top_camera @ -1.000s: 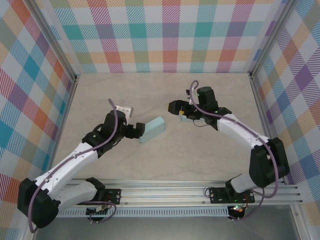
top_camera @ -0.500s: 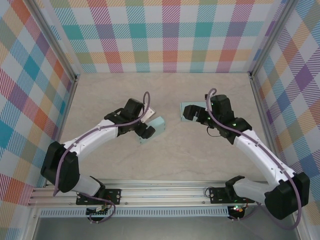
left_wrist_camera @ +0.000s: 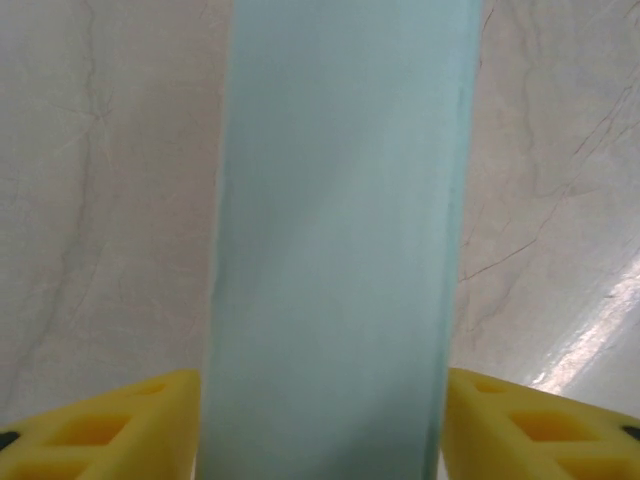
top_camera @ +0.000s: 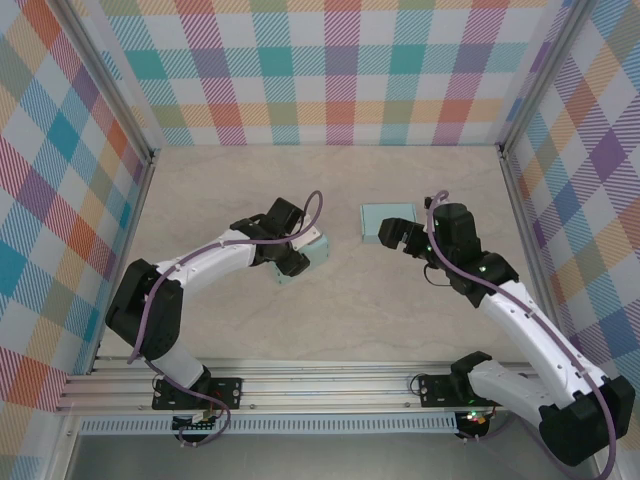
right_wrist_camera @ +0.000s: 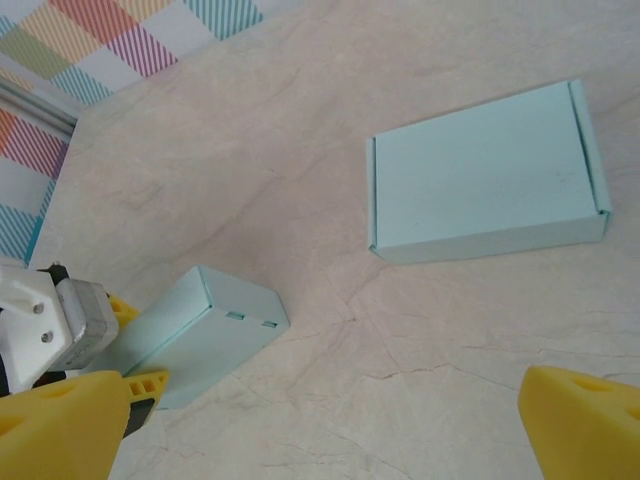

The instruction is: Fold the paper box

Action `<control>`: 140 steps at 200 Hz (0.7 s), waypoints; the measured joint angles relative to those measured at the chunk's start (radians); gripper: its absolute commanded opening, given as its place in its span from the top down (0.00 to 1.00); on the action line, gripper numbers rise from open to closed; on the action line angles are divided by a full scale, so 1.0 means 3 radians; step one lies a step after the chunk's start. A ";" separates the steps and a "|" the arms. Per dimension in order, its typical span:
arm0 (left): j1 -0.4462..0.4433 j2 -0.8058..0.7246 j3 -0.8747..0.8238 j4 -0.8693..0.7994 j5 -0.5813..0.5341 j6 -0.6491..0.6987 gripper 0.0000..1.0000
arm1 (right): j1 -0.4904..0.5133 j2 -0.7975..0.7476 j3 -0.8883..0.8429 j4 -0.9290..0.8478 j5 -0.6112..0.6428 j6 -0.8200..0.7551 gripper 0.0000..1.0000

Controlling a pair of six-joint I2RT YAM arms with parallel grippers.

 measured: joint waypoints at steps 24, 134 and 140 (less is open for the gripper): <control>-0.0098 0.0014 0.0006 0.0074 -0.0258 0.0168 0.74 | 0.0000 -0.0209 -0.0085 0.0004 0.0089 -0.0001 0.00; -0.0313 0.0525 -0.0605 0.2453 -0.1795 0.1572 0.81 | 0.0000 -0.0757 -0.0225 -0.0085 0.0384 -0.0020 0.00; -0.0313 0.0598 -0.0635 0.2604 -0.1823 0.1656 0.80 | 0.0000 -0.0755 -0.0229 -0.0098 0.0389 -0.0020 0.00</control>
